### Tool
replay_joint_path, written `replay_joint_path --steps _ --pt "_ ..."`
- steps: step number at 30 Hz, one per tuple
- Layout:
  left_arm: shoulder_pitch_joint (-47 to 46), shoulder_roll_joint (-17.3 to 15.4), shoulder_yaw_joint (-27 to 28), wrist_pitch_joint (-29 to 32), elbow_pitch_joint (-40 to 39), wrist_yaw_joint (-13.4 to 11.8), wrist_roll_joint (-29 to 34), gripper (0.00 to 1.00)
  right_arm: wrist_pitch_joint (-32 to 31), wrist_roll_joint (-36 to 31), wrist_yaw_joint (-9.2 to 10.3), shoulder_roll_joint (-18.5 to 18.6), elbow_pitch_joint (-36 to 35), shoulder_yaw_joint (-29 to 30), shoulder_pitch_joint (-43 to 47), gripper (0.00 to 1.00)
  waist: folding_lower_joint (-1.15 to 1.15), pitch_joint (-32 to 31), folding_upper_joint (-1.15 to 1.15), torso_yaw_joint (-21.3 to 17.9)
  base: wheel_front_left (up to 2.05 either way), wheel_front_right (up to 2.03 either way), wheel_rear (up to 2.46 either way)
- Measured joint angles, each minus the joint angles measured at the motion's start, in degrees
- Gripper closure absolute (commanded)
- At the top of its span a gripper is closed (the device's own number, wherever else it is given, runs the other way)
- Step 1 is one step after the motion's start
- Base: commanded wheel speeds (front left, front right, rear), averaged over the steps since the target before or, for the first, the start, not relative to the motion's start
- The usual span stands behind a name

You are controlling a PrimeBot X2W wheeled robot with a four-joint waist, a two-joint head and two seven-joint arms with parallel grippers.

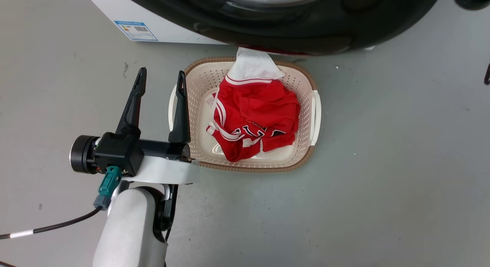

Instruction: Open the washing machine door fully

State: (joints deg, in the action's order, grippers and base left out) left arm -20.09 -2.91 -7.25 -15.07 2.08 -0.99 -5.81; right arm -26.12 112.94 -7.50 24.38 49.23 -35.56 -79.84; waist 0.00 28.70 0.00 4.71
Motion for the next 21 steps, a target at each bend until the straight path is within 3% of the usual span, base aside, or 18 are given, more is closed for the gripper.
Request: replay_joint_path --steps 12,21 --pt "1.3 0.0 -0.2 0.0 1.5 0.1 -0.4 0.00 -7.0 4.1 0.01 1.5 -6.6 -3.5 6.0 1.00 0.00 -4.2 0.00 -0.5 0.00 0.00 0.00" --pt "3.9 0.0 -0.4 0.0 2.7 0.5 -0.4 0.00 -8.5 6.5 0.01 2.2 -12.1 -7.4 12.7 1.00 0.00 -8.8 0.00 -1.0 0.00 0.00 0.00"
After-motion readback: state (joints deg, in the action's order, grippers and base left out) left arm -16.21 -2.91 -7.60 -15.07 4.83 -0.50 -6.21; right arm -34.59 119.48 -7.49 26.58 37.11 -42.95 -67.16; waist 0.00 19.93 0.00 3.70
